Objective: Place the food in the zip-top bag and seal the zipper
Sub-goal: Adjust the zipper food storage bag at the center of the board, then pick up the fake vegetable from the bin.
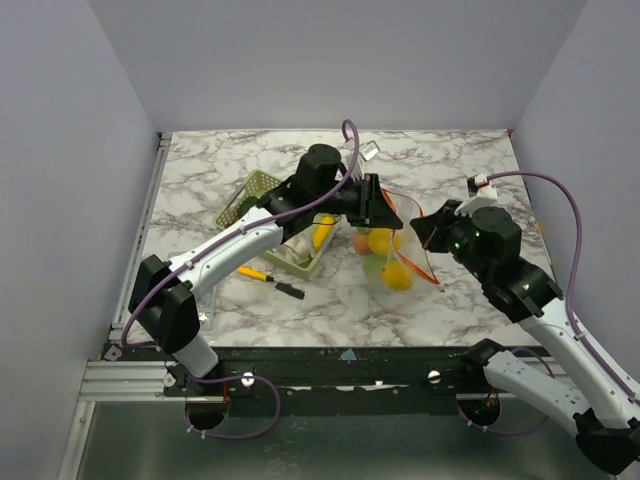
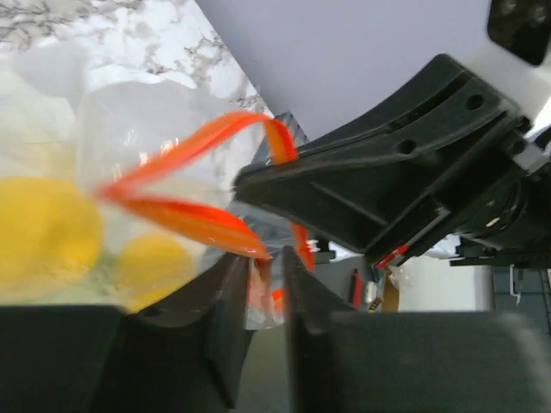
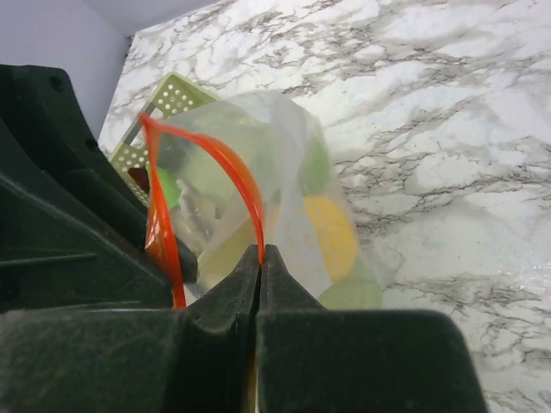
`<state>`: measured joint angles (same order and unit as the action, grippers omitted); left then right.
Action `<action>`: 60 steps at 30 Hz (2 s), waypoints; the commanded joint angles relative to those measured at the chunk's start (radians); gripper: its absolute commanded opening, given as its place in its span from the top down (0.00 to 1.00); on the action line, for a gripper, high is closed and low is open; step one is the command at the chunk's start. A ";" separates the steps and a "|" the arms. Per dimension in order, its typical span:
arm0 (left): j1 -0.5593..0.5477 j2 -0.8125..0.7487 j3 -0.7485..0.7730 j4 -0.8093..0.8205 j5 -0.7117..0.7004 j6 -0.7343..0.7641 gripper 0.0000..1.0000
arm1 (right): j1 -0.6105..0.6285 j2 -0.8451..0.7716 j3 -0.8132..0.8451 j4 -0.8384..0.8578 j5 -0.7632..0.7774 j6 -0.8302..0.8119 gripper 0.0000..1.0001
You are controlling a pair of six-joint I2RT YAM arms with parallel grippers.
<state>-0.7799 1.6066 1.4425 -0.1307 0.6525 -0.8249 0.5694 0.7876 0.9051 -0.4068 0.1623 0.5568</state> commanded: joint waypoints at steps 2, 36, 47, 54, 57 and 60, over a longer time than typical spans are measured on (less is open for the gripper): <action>0.087 -0.073 -0.106 0.048 0.055 -0.051 0.54 | -0.003 0.000 0.026 0.003 0.043 -0.034 0.99; 0.491 0.098 -0.065 -0.611 -0.942 0.331 0.12 | -0.003 0.018 -0.012 0.025 0.056 -0.088 0.99; 0.508 0.187 -0.077 -0.621 -0.819 -0.060 0.19 | -0.002 0.036 -0.010 0.039 0.020 -0.075 0.99; 0.515 0.223 -0.086 -0.668 -0.903 -0.273 0.21 | -0.003 0.021 0.003 0.026 0.029 -0.075 0.99; 0.517 0.256 -0.068 -0.672 -0.917 -0.310 0.22 | -0.003 0.013 0.005 0.019 0.038 -0.075 0.99; 0.516 0.287 -0.018 -0.708 -0.929 -0.325 0.24 | -0.002 0.008 0.009 0.014 0.040 -0.075 0.99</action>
<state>-0.2680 1.8366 1.3674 -0.7723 -0.2310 -1.0599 0.5690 0.8185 0.8978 -0.4053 0.2008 0.4789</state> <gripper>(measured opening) 0.780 0.007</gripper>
